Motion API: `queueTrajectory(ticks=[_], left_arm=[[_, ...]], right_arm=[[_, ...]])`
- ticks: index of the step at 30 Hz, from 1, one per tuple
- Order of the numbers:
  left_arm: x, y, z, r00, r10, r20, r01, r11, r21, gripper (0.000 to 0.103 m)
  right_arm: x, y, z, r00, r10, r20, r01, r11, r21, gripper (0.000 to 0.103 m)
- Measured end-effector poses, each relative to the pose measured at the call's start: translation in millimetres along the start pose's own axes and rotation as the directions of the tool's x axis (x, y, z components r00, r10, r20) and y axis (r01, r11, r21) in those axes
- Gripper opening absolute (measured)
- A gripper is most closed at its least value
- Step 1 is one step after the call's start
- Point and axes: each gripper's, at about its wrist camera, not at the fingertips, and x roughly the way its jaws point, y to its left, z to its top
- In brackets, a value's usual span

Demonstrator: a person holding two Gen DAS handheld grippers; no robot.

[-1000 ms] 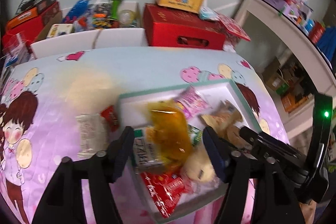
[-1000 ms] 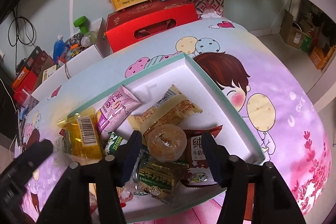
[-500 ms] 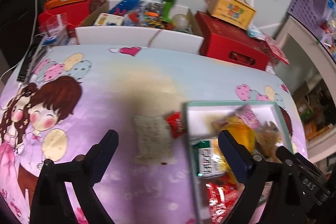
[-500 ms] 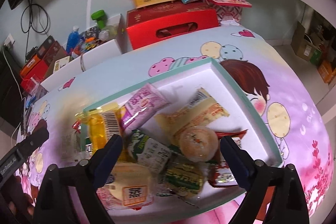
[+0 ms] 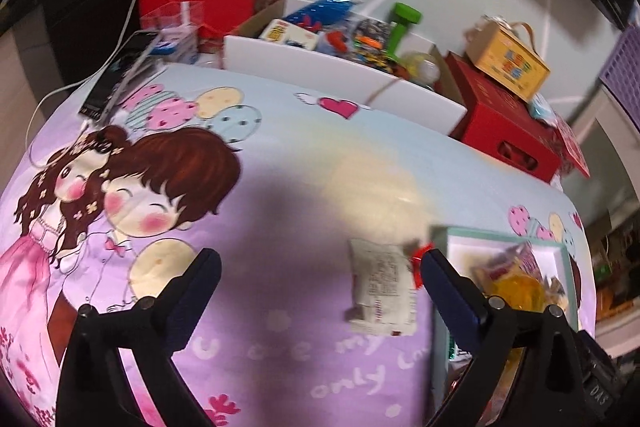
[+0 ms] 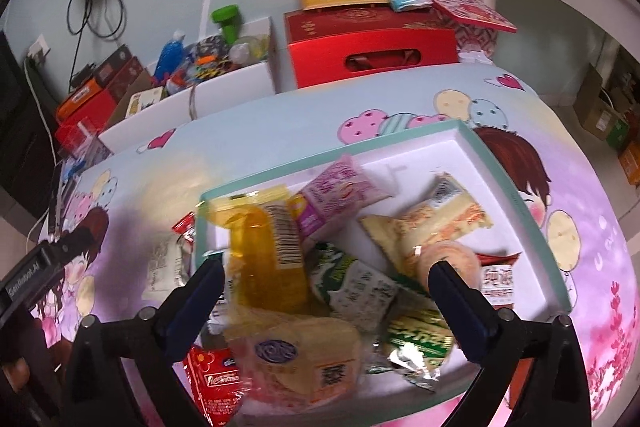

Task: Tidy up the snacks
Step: 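Withdraw both open tools toward the white sachet and red candy, then grasp the white sachet with the left tool while the right tool grasps the small red candy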

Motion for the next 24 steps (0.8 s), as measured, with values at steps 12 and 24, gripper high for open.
queueTrajectory(ticks=[12,24], left_arm=[[5.9,22.3,1.8,1.0,-0.012,-0.027,0.011,0.999,-0.049,0.1],[59.1,-16.2,-15.3,0.981,-0.053,-0.189,0.064,0.996,0.055,0.1]], right_arm=[[-0.1,43.6,0.5,0.999,0.037,0.021,-0.036,0.997,-0.066,0.103],[20.7,47.5,1.3,1.0,0.023,-0.01,-0.023,0.998,-0.06,0.103]])
